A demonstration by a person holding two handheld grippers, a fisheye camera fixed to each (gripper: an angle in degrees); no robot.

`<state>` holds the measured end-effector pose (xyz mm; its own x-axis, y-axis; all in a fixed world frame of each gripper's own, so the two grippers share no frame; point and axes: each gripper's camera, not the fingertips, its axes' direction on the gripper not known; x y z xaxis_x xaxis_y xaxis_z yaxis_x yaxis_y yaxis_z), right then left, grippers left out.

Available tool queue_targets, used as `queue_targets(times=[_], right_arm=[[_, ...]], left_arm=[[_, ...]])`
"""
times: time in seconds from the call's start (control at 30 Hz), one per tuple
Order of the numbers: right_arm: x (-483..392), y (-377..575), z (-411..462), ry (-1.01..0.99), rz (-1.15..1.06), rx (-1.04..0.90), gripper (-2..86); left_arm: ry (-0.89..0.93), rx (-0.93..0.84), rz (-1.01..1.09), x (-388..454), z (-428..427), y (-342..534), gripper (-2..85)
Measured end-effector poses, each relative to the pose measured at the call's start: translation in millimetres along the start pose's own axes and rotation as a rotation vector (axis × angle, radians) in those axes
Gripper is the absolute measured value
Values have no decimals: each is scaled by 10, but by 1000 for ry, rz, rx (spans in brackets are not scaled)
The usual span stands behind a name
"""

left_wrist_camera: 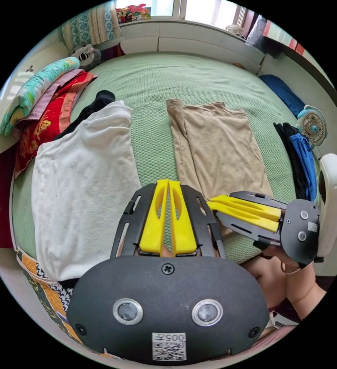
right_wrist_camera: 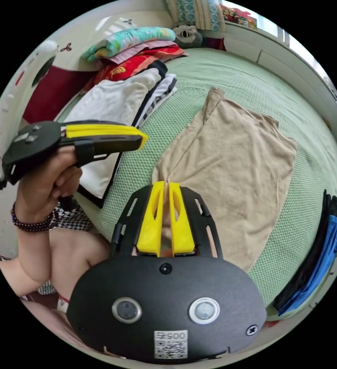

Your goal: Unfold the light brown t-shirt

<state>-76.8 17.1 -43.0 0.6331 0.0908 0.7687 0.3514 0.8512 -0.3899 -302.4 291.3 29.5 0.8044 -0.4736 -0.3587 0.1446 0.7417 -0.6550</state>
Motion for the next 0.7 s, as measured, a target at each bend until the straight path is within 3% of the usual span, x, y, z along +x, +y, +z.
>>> queue_targets(times=[0.27,0.4,0.7], right_arm=[[349,120,-301,-67,98,88,-12],[494,150,-386,-107,165,116,-13],[481,127,-442,-83,187,120,-12]], left_arm=[[67,-31,-6,-72,127,11,-7],[237,-76,98,39,236,43,-7],[273,-108,257,274,402,51,-7]])
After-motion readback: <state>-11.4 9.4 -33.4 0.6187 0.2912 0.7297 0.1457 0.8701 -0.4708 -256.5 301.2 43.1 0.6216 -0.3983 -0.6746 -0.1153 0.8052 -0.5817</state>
